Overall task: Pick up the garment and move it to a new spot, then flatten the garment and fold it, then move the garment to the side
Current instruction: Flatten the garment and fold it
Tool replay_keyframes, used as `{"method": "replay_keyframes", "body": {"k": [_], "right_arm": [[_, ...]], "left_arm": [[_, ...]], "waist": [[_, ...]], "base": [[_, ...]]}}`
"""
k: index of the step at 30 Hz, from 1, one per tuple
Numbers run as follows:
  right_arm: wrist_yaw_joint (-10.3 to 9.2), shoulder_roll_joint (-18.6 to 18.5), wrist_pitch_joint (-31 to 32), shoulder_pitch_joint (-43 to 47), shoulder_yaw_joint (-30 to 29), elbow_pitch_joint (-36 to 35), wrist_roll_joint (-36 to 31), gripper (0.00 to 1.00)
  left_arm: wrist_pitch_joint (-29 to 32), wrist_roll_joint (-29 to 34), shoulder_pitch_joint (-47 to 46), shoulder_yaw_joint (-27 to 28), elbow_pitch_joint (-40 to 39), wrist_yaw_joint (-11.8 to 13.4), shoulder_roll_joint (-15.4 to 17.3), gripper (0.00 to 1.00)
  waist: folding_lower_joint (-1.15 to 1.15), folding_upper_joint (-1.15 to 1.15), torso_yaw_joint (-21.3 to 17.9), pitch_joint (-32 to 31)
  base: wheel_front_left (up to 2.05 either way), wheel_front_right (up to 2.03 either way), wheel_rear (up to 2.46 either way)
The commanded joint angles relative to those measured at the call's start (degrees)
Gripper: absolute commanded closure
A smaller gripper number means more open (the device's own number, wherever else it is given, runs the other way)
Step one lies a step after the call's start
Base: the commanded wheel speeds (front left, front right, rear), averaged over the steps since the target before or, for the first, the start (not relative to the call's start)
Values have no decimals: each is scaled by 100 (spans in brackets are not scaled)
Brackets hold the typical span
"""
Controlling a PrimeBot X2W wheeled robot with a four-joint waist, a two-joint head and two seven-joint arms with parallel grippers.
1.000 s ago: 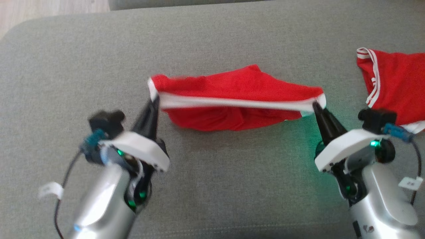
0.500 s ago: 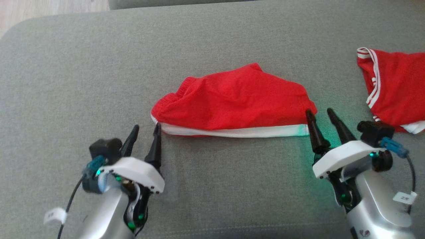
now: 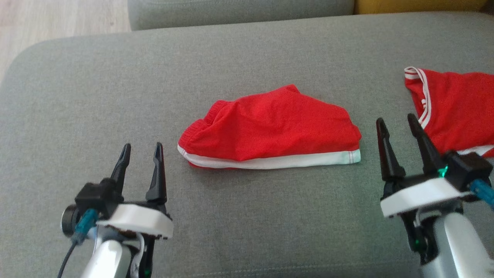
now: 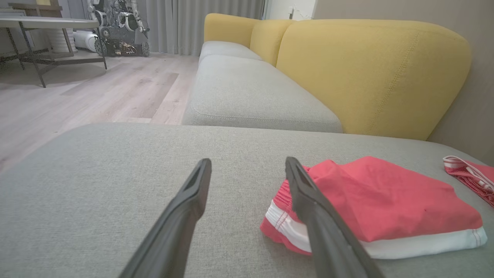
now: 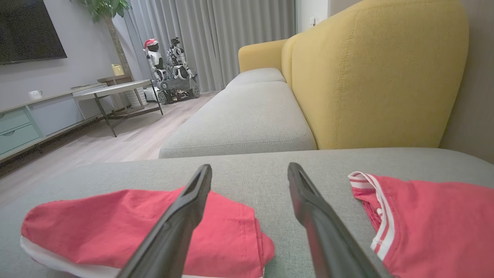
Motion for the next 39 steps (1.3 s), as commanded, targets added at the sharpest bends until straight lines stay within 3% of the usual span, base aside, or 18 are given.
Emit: {"method": "replay_keyframes", "body": {"k": [1,12,30,33,39], "right_arm": [[-5,62,108,143,56,-410,-123,0],[-5,242,521,819,-53,-1143,-340,0],[-5,343,679,936,-41,-1294,-286,0],[-5,350,678,917,-39,-1275,-276,0],[-5,368,684,812,-30,-1236,-249,0]], "left_arm": [[-68,96,-30,224,-308,60,160,0],[-49,258,519,195,-716,227,304,0],[19,175,583,119,-823,265,321,0],[48,107,512,77,-760,177,313,0],[210,-27,-93,-140,-330,-232,264,0]], "waist": [[0,0,7,-83],[0,0,-10,-305],[0,0,1,-325],[0,0,-12,-299],[0,0,-37,-108]], "base": [[0,0,0],[0,0,0],[0,0,0],[0,0,0],[0,0,0]]}}
